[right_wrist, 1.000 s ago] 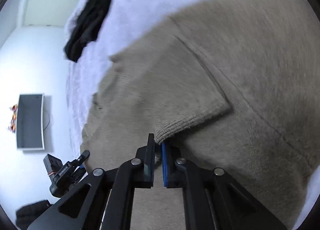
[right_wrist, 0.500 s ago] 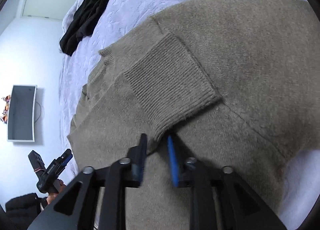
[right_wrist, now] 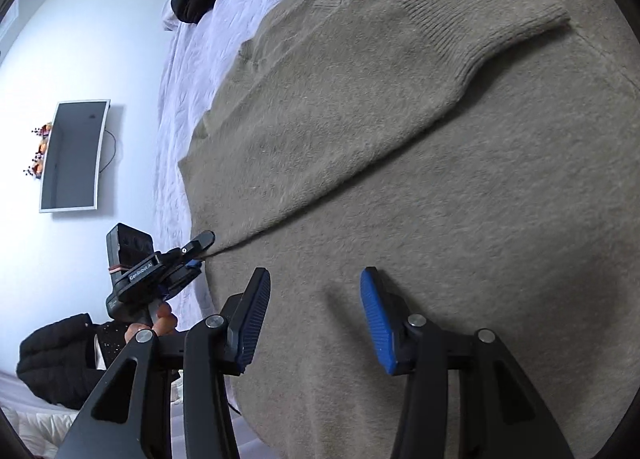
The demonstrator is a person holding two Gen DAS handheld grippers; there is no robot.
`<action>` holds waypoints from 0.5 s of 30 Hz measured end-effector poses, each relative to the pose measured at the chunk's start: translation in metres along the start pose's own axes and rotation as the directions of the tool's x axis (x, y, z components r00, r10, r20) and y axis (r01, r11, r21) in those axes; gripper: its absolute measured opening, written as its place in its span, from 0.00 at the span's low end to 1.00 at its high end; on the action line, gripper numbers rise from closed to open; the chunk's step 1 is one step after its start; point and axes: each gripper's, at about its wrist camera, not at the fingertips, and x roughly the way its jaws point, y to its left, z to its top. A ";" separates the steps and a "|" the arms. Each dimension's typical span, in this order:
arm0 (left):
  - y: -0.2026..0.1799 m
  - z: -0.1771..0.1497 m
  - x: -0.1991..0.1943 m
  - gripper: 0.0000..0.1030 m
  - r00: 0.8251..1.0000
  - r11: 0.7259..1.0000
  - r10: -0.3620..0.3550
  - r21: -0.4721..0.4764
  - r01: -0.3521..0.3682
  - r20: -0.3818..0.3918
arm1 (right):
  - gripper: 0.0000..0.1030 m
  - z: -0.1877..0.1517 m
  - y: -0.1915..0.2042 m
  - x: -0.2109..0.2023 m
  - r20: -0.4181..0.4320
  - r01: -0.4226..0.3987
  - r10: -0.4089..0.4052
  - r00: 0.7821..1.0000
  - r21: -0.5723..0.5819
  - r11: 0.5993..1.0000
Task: Fold small clothes
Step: 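Grasp the sweater side edge with the left gripper and fold it inward over the sleeve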
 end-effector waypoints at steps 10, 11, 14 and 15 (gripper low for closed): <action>-0.015 -0.011 0.002 0.16 0.955 0.952 0.290 0.083 -0.295 0.058 | 0.50 -0.001 0.008 0.004 -0.012 0.062 -0.062 0.998 -0.006 0.998; -0.021 -0.012 0.001 0.16 0.948 0.944 0.310 0.094 -0.315 0.064 | 0.50 -0.002 0.008 0.003 -0.014 0.073 -0.073 0.997 -0.007 0.997; -0.033 -0.018 -0.002 0.16 0.931 0.925 0.356 0.110 -0.363 0.079 | 0.50 -0.002 0.010 -0.001 -0.009 0.093 -0.093 0.996 -0.002 0.996; -0.035 -0.020 -0.004 0.36 0.928 0.922 0.363 0.111 -0.370 0.079 | 0.50 -0.004 0.008 -0.005 -0.005 0.096 -0.096 0.995 0.000 0.995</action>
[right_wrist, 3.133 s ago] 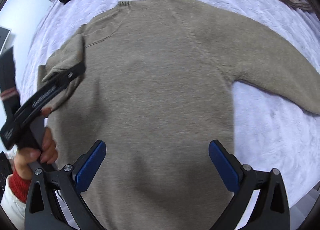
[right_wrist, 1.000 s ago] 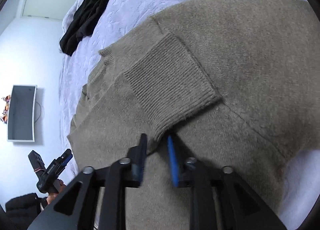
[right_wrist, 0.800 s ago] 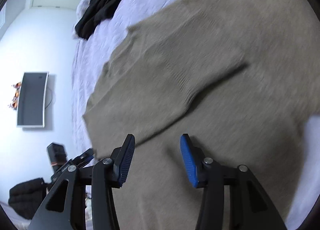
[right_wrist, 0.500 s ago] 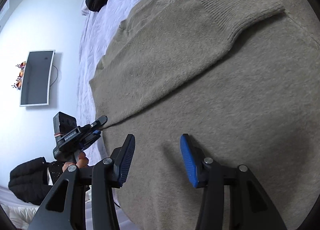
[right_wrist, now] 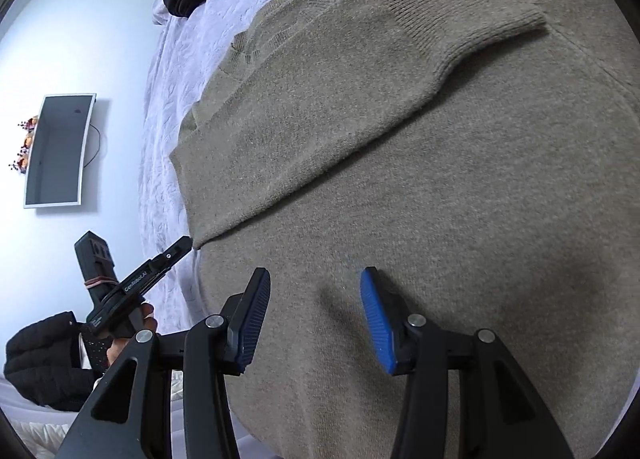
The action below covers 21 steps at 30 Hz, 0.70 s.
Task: Fold small clothes
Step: 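Grasp the sweater side edge with the left gripper and fold it inward over the sleeve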
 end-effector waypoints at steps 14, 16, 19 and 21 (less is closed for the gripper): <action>-0.087 -0.011 0.004 0.99 1.000 0.997 0.010 0.073 -0.010 -0.007 | 0.55 0.008 -0.036 -0.043 0.145 0.042 -0.059 0.988 0.118 0.992; -0.101 -0.013 0.010 0.99 1.000 0.996 0.012 0.085 -0.011 -0.011 | 0.55 0.025 -0.046 -0.049 0.192 0.033 -0.063 0.979 0.151 0.988; -0.121 -0.014 0.016 0.99 1.000 0.995 0.013 0.098 -0.012 -0.008 | 0.55 0.057 -0.064 -0.053 0.277 -0.012 -0.053 0.959 0.228 0.974; -0.132 -0.016 0.021 0.99 1.000 0.994 0.019 0.112 -0.017 -0.012 | 0.55 0.071 -0.075 -0.049 0.304 -0.041 -0.046 0.952 0.277 0.960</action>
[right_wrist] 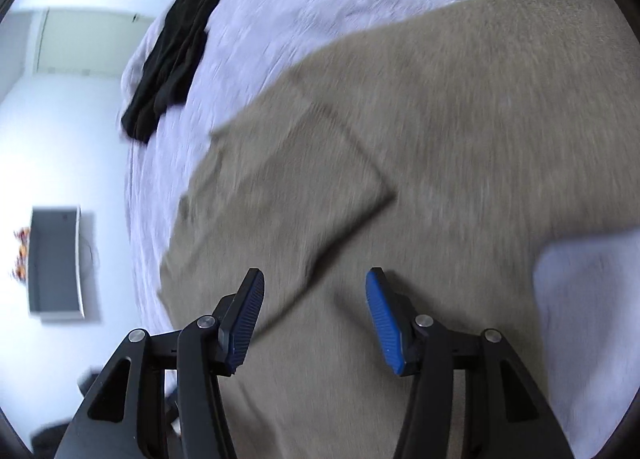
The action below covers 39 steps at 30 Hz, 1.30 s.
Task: Fold small clothes
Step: 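Grasp the sweater side edge with the left gripper and fold it inward over the sleeve, then grasp the other sleeve cuff with the right gripper and fold it across the body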
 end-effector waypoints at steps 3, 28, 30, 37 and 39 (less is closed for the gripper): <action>-0.013 -0.002 0.011 0.99 1.000 1.000 0.001 0.017 0.000 -0.031 | 0.10 0.010 -0.007 0.011 -0.011 0.081 -0.081 0.997 -0.002 0.997; -0.100 -0.003 0.023 0.99 0.993 0.987 -0.033 0.152 0.050 -0.111 | 0.50 -0.024 -0.102 -0.095 0.016 -0.001 -0.001 1.000 0.122 0.993; -0.107 -0.003 0.026 0.99 0.993 0.986 -0.025 0.159 0.043 -0.117 | 0.50 -0.022 -0.108 -0.100 0.023 -0.002 -0.001 1.000 0.126 0.992; -0.129 -0.002 0.037 0.99 0.991 0.982 -0.013 0.187 0.038 -0.131 | 0.50 -0.013 -0.135 -0.126 0.080 -0.011 -0.002 0.997 0.163 0.987; -0.136 -0.002 0.040 0.99 0.991 0.979 -0.013 0.199 0.039 -0.132 | 0.50 -0.009 -0.144 -0.136 0.109 -0.014 -0.005 0.994 0.177 0.984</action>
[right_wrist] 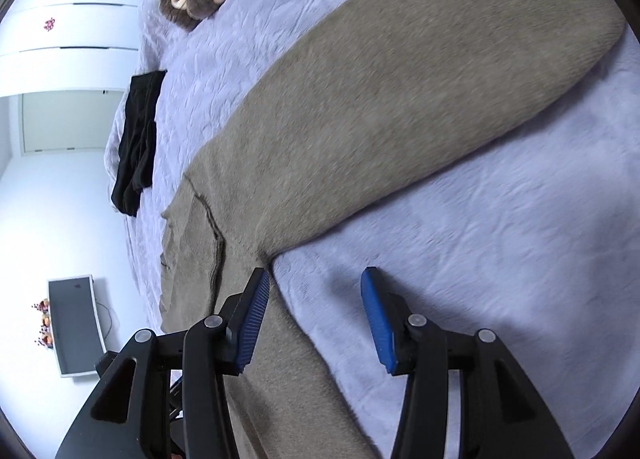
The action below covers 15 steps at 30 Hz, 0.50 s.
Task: Fold small clothes
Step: 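Grasp the other sleeve cuff with the right gripper and fold it across the body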
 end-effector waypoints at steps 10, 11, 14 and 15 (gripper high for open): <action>-0.011 0.009 0.023 0.99 0.999 0.999 0.036 -0.038 -0.037 -0.020 | 0.50 0.036 -0.071 -0.062 0.225 -0.037 -0.010 0.974 0.207 0.978; -0.011 0.009 0.024 0.99 0.999 0.999 0.039 -0.036 -0.040 -0.019 | 0.50 0.038 -0.076 -0.064 0.236 -0.042 -0.012 0.972 0.225 0.973; -0.017 0.013 0.027 0.99 0.999 0.998 0.044 -0.032 -0.045 -0.016 | 0.50 0.043 -0.093 -0.066 0.261 -0.081 0.008 0.965 0.270 0.959; -0.022 0.016 0.029 0.99 0.999 0.998 0.044 -0.033 -0.044 -0.014 | 0.50 0.046 -0.094 -0.063 0.269 -0.096 0.018 0.963 0.279 0.955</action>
